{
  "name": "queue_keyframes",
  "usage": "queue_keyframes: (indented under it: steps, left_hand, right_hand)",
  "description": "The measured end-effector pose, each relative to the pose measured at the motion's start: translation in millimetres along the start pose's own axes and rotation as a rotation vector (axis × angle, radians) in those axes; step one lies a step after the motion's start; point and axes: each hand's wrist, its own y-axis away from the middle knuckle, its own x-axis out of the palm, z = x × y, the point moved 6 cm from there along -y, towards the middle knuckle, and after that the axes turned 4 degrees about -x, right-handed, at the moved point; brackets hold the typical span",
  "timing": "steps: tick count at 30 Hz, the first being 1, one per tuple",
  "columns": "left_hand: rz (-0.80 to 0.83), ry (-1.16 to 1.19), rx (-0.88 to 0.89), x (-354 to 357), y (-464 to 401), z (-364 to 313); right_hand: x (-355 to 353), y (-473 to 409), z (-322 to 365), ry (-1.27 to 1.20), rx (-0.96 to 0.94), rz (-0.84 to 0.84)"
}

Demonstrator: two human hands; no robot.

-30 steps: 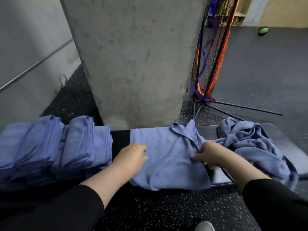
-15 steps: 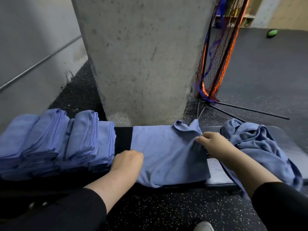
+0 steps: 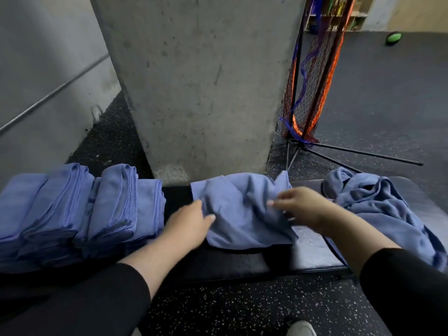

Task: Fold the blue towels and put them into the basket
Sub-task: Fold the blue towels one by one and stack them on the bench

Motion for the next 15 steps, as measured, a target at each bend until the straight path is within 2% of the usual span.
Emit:
queue_keyframes:
  steps: [2,6,11,15]
  left_hand:
    - [-0.018,-0.102,0.050,15,3,-3]
    - [-0.141,-0.281,0.118,25,9,-11]
    - [-0.217,-0.306,0.131,31,10,-15]
    - [-0.204,-0.284,0.191,37,16,-22]
  right_hand:
    - [11,-2,-7,0.168,0.031,0.024]
    - [11,-10,0,0.155,0.004,-0.063]
    - [27,-1,-4,0.693,0.010,0.144]
    - [32,-3,2,0.878,-0.072,0.045]
